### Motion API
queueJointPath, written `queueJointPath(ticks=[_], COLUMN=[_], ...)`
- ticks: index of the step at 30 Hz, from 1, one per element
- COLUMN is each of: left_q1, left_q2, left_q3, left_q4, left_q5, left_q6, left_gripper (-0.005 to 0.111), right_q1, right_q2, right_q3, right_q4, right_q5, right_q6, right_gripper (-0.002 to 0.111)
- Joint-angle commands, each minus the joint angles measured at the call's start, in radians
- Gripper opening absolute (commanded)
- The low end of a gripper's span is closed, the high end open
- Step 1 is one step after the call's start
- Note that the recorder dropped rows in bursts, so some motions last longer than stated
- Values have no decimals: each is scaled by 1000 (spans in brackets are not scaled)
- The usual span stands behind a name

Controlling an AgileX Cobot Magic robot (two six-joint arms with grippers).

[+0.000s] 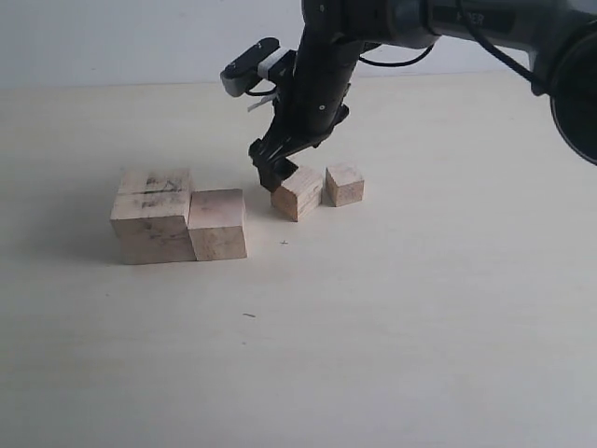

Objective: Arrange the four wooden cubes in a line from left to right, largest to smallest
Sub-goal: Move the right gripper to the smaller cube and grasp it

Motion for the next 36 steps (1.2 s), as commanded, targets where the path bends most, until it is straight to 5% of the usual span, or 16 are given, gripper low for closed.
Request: queueJointPath(ticks=[1,27,29,34,36], left_q1=[-5,-5,-5,-5,-5], left_q2=[-5,-5,-5,-5,-5], left_q3=[3,3,3,3,3], left_q4=[-5,-5,-5,-5,-5], left_q5=[-10,-10,-10,-10,-10], left_q6=[3,3,3,3,3], left_gripper=[0,0,0,0,0], right_q1=[-1,-9,-9,-9,-9], right_q2=[22,67,67,65,46], right_q3=[3,3,3,3,3], right_q4=[-7,32,32,10,11], right_q5=[-2,4,13,102,114], right_q6=[6,6,6,-6,-51], right_gripper=[89,80,68,7,0])
